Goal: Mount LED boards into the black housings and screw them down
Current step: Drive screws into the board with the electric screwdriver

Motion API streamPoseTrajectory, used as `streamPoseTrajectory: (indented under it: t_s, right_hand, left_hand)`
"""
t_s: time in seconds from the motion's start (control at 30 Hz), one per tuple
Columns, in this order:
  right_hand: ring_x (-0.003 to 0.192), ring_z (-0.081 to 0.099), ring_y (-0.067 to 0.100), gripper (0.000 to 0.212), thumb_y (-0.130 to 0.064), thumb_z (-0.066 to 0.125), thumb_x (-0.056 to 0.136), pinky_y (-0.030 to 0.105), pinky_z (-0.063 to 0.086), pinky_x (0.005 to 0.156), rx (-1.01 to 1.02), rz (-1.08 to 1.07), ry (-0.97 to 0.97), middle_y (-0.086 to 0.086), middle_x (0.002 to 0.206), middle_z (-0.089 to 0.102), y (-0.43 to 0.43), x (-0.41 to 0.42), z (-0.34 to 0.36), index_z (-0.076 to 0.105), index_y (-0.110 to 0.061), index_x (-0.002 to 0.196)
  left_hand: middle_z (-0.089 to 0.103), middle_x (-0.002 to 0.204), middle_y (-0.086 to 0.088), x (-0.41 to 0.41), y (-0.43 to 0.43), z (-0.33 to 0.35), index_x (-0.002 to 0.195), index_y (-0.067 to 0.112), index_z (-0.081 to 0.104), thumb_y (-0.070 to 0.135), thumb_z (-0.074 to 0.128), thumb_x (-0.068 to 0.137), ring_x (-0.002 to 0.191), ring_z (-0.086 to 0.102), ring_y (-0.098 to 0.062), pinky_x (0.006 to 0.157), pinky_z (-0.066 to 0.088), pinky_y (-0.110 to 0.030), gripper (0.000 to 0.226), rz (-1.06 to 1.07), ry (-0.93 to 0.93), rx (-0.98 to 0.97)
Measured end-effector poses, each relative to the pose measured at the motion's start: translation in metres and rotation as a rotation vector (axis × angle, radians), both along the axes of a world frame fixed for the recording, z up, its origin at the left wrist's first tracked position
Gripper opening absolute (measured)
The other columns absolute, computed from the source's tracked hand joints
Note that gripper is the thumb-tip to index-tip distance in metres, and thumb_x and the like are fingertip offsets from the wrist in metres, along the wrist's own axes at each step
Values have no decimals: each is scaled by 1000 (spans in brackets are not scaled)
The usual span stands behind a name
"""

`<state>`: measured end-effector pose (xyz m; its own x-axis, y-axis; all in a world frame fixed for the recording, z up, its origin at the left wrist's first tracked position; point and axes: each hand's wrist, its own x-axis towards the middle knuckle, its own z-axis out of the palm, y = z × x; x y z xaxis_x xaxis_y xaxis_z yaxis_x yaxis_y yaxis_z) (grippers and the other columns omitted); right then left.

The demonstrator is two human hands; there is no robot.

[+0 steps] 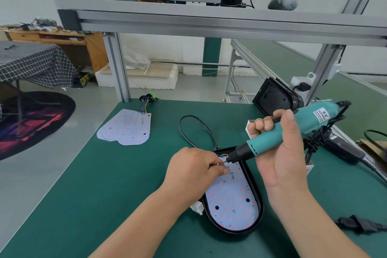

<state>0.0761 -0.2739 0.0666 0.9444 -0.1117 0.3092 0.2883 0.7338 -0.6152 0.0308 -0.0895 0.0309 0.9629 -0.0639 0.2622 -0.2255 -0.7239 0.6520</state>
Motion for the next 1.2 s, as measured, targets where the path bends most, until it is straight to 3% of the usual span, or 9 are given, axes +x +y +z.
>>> streamPoseTrajectory:
  t_s: [0.23,0.53,0.7,0.8,0.93,1.1,1.2]
  right_hand:
    - [75,57,18,17,-33,62,104,39,56,92,-1,-14,-2,1,78,51,0,0,1,63,-18,96]
    - [74,57,18,15,-31,63,103,38,56,88,-42,-8,-23,0,76,52,-1,2,1,64,-19,93]
    - [77,59,18,29,-46,80,89,38,56,88,-127,46,-98,0,79,54,0,-2,2,66,-22,97]
    - [77,59,18,29,-48,76,91,38,56,88,-89,38,-74,-1,79,54,5,-4,1,66,-21,98]
    - [74,58,17,24,-41,61,103,36,56,86,6,-7,31,-1,78,52,5,-2,-2,60,-18,99]
    - [74,58,17,26,-43,63,102,37,57,88,59,-24,73,0,78,51,3,0,-4,60,-17,98]
    - [74,58,17,27,-43,63,102,37,58,88,69,-30,83,1,77,51,3,2,-6,59,-17,97]
  left_hand:
    - [64,68,11,-1,-1,1,94,37,81,54,74,91,80,57,-5,54,30,-18,19,-14,-1,1]
    - [70,76,8,-2,-2,2,95,36,81,54,71,94,79,59,-14,58,34,-19,20,-8,-37,32]
    - [67,73,3,-1,-2,0,93,32,80,54,71,94,77,57,-18,57,29,-18,24,4,-88,71]
    - [65,72,4,-1,-1,-2,92,31,80,53,71,94,76,56,-16,58,34,-20,24,29,-101,77]
    - [61,67,7,-1,-3,-3,90,31,77,50,73,93,78,55,-11,54,29,-19,20,44,-118,36]
    - [62,72,6,-2,-7,-1,106,35,74,54,71,90,79,55,-13,65,46,-30,25,28,-121,51]
    - [70,88,19,-4,-4,1,124,41,69,58,76,86,87,58,-7,78,51,-32,42,6,-93,37]
